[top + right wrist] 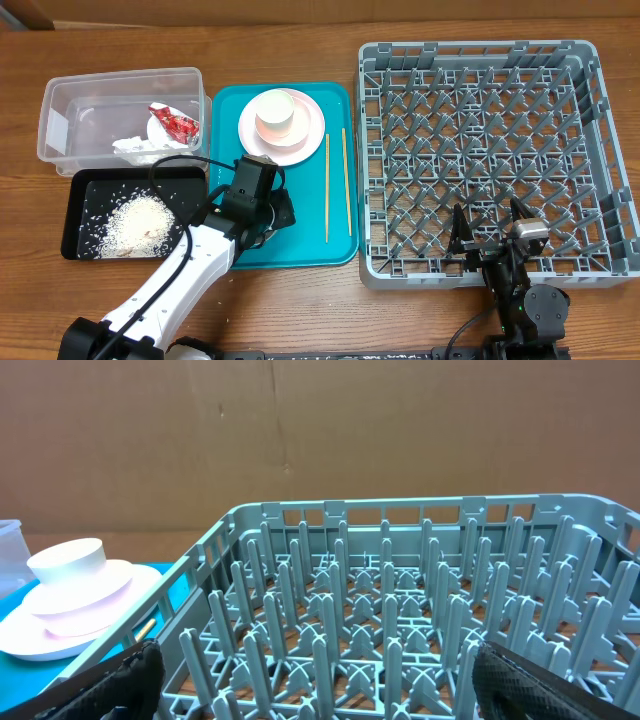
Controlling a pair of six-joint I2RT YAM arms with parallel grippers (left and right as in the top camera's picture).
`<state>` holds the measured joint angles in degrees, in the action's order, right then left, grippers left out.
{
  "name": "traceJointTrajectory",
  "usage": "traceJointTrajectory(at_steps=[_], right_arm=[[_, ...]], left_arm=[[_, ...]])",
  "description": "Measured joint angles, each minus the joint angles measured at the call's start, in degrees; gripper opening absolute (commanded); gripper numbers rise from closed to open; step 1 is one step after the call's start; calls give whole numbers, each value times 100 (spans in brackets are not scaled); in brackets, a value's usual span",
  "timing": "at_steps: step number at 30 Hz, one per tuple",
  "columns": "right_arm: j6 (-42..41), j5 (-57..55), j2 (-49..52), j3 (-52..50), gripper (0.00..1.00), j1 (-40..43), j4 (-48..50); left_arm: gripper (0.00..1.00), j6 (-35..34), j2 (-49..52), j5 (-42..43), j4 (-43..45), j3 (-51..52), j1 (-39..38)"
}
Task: Sort waste into correct bins and load items into the dishwasher
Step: 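Return the empty bowl to the teal tray and release it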
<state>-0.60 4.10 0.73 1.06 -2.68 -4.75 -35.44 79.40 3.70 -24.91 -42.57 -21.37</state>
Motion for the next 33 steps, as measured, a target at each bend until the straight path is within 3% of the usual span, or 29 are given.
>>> traceJointTrajectory(at_steps=[7,12,17,18,19,20,21,26,33], right_arm=[[-2,0,0,0,100,0,2],[0,-2,0,0,100,0,2],[0,0,0,0,100,0,0],[0,0,0,0,100,0,-2],[2,0,0,0,100,0,0],[2,-2,0,0,100,0,0],[0,0,0,0,100,0,2],[0,0,0,0,100,0,-2],[0,0,0,0,100,0,2]], left_arm=[[49,70,0,-404,-20,0,0],[54,299,0,-461,52,-4,4],[57,575,2,-455,-813,-562,48],[63,608,2,-455,-1001,-758,85],[74,662,2,-466,-1220,-1005,140],[93,717,0,-487,-1445,-1244,201],[100,776,0,-529,-1672,-1502,282],[100,894,-7,-922,-2267,-2481,872],[100,909,-11,-1141,-2328,-2579,1182]])
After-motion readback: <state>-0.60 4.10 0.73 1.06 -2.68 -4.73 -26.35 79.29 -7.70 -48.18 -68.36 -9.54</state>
